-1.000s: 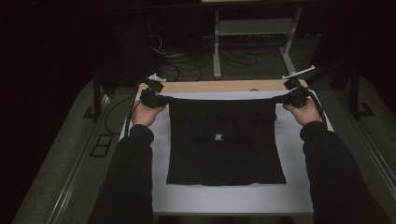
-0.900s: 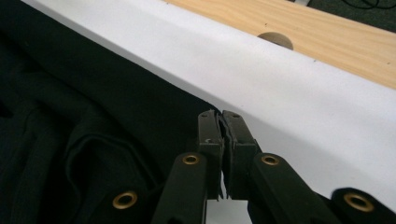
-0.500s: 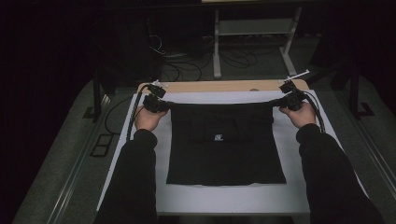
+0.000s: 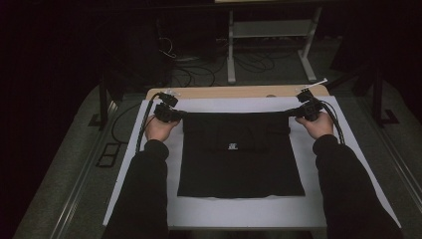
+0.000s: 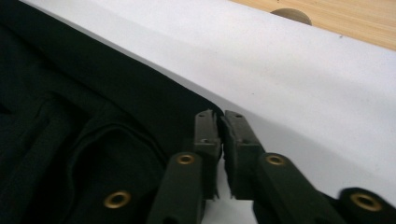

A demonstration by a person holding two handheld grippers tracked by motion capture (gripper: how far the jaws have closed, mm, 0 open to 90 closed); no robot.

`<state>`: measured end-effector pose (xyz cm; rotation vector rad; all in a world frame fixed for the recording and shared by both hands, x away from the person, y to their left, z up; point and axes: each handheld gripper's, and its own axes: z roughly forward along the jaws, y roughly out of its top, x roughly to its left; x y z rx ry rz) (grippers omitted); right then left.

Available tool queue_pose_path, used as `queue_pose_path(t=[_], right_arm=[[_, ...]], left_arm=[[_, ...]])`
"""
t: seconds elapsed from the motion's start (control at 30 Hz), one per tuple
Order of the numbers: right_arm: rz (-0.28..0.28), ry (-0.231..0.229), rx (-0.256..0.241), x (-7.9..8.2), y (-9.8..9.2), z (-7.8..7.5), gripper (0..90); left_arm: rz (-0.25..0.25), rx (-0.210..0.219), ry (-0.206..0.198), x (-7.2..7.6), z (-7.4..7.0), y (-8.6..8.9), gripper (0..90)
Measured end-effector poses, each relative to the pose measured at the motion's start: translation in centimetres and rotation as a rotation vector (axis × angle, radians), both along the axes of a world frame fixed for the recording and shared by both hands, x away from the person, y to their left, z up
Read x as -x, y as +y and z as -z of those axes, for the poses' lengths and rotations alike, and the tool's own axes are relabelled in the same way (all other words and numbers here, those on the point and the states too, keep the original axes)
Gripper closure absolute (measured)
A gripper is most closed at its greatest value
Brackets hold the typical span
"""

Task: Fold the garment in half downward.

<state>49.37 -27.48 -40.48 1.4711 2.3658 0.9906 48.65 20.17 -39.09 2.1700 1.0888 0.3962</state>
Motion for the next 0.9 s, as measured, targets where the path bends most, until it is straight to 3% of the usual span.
queue_pose_path(t=[0.1,0.23,0.3,0.47,0.67,0.73,0.9], right_arm=[[-0.002,0.005,-0.015,0.1,-0.1,0.0,73.4],[-0.01,0.002,-0.022,0.3,-0.1,-0.1,67.7],[-0.013,0.0,-0.025,0.4,-0.1,-0.2,62.0],[-0.01,-0.035,-0.016,0.8,0.0,-0.9,44.6],[-0.005,-0.081,-0.015,1.3,0.2,-1.9,31.0],[-0.003,-0.096,-0.016,1.5,0.2,-2.2,26.4],[0.002,-0.108,-0.032,1.8,0.1,-2.8,16.8]], left_arm=[[-0.008,-0.002,-0.006,0.1,0.1,-0.1,76.6],[-0.025,-0.003,-0.006,0.3,0.2,-0.3,61.2],[-0.013,0.021,0.011,0.3,0.1,-0.1,57.2],[-0.011,0.058,-0.031,0.9,-0.7,0.1,43.7],[0.007,0.116,-0.036,1.3,-1.4,0.0,29.1],[0.006,0.112,-0.047,1.4,-1.7,-0.1,24.3],[0.029,0.113,-0.028,1.5,-2.1,-0.2,14.8]])
